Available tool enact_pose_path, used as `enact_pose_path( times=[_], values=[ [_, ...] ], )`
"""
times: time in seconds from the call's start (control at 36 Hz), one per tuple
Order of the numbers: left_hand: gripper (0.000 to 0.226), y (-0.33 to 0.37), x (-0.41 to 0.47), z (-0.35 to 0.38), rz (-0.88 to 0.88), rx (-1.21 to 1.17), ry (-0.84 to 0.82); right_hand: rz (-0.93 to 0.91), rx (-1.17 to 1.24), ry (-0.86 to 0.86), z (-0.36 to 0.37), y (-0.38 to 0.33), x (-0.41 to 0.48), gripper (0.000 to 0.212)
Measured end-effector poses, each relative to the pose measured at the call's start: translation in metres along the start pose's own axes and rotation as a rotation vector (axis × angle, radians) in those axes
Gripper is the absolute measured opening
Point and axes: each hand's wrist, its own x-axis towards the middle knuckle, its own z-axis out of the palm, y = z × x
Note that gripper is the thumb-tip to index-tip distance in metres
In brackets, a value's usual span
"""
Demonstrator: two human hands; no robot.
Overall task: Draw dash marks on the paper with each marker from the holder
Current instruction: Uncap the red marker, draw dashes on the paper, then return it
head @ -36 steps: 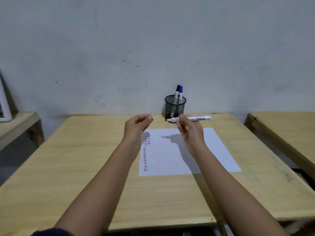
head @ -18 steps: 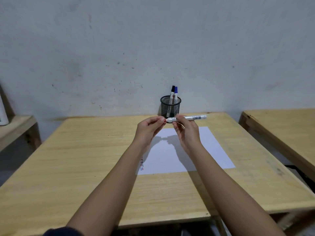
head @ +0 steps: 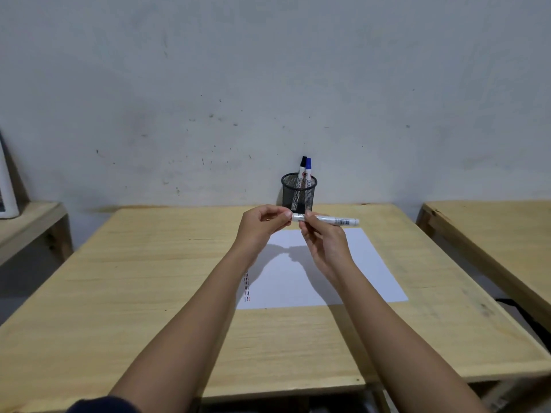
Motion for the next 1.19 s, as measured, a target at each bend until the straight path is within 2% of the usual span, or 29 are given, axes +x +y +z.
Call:
enact_pose_path(
  times=[0.14, 0.25, 0.39, 0.47, 0.61, 0.81, 0.89, 1.0, 1.11, 1.19],
  values=[
    [0.007, 0.005, 0.015, -0.009, -0.011, -0.053, -0.003, 0.112, -0.002, -0.076, -0.012, -0.013, 0.012, 0.005],
    [0.012, 0.013, 0.028, -0.018, -0.020, -0.151, 0.055, 0.072, -0.028, -0.076, -0.023, -0.024, 0.026, 0.011],
    [0.025, 0.022, 0.042, -0.020, 0.011, -0.150, 0.132, -0.014, -0.560, -0.223, -0.029, -0.030, 0.035, 0.017],
    [0.017, 0.026, 0.047, -0.011, 0.062, -0.065, 0.151, -0.064, -0.852, -0.301, -0.022, -0.029, 0.037, 0.021],
    [0.017, 0.033, 0.053, 0.010, 0.133, 0.100, 0.085, -0.160, -1.088, -0.354, -0.005, -0.024, 0.042, 0.019],
    [0.017, 0.044, 0.066, 0.021, 0.172, 0.216, -0.057, -0.207, -1.169, -0.329, -0.003, -0.041, 0.058, 0.013],
    [0.020, 0.044, 0.079, 0.017, 0.191, 0.272, -0.030, -0.241, -1.178, -0.290, -0.002, -0.054, 0.071, 0.010],
    [0.042, 0.026, 0.100, 0.004, 0.152, 0.467, 0.075, -0.367, -1.154, -0.183, 0.004, -0.073, 0.096, 0.013],
    [0.070, -0.006, 0.116, -0.007, -0.014, 0.622, -0.002, -0.472, -1.077, -0.048, 0.016, -0.087, 0.122, 0.017],
    [0.088, -0.028, 0.129, -0.007, -0.071, 0.649, -0.018, -0.516, -1.054, 0.018, 0.024, -0.088, 0.142, 0.012]
  ],
)
